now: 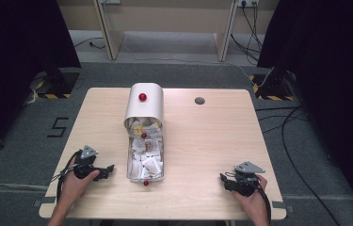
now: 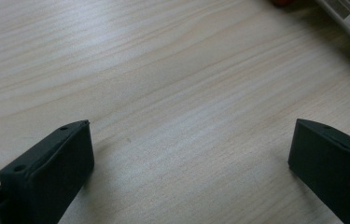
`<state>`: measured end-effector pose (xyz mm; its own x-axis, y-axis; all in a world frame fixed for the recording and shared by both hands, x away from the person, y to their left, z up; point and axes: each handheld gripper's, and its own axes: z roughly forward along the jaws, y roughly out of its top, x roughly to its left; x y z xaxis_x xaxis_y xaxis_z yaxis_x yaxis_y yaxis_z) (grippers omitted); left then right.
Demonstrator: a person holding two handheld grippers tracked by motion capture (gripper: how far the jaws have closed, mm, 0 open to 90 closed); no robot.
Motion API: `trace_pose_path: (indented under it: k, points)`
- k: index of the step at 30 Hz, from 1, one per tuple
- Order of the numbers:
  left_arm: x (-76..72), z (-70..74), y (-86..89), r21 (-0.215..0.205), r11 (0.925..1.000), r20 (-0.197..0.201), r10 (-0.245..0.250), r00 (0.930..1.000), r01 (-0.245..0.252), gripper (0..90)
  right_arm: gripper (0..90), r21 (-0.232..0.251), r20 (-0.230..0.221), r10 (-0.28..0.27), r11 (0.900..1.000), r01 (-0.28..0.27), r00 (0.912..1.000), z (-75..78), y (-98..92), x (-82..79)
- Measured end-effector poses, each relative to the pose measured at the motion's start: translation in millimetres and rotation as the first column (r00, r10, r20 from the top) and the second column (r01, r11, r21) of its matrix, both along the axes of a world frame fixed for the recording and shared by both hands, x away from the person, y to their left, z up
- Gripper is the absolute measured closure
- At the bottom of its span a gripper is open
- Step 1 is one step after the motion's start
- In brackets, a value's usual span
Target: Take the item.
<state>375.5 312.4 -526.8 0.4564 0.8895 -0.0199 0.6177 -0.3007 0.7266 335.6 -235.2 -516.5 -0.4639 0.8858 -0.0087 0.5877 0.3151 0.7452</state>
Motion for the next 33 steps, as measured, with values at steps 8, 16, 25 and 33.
trace_pose_path:
  k: [8, 16, 25, 33]
  points:
    - [0.0, 0.0, 0.0, 0.000, 1.0000, 0.000, 0.000, 1.0000, 0.000, 0.0, 33.0, 0.000, 0.000, 0.000, 1.000, 0.000, 1.0000, 0.0, 0.1, 0.1]
    - [0.0, 0.0, 0.0, 0.000, 1.0000, 0.000, 0.000, 1.0000, 0.000, 0.0, 32.9, 0.000, 0.000, 0.000, 1.000, 0.000, 1.0000, 0.0, 0.2, 0.3]
    - [0.1, 0.0, 0.0, 0.000, 1.0000, 0.000, 0.000, 1.0000, 0.000, 0.0, 34.3, 0.013, -0.003, 0.004, 1.000, -0.004, 1.0000, 0.5, 1.9, 0.2]
    - [0.1, 0.0, 0.0, 0.000, 1.0000, 0.000, 0.000, 1.0000, 0.000, 0.0, 34.4, 0.020, 0.007, 0.006, 1.000, -0.007, 1.0000, 1.5, 2.9, -1.0]
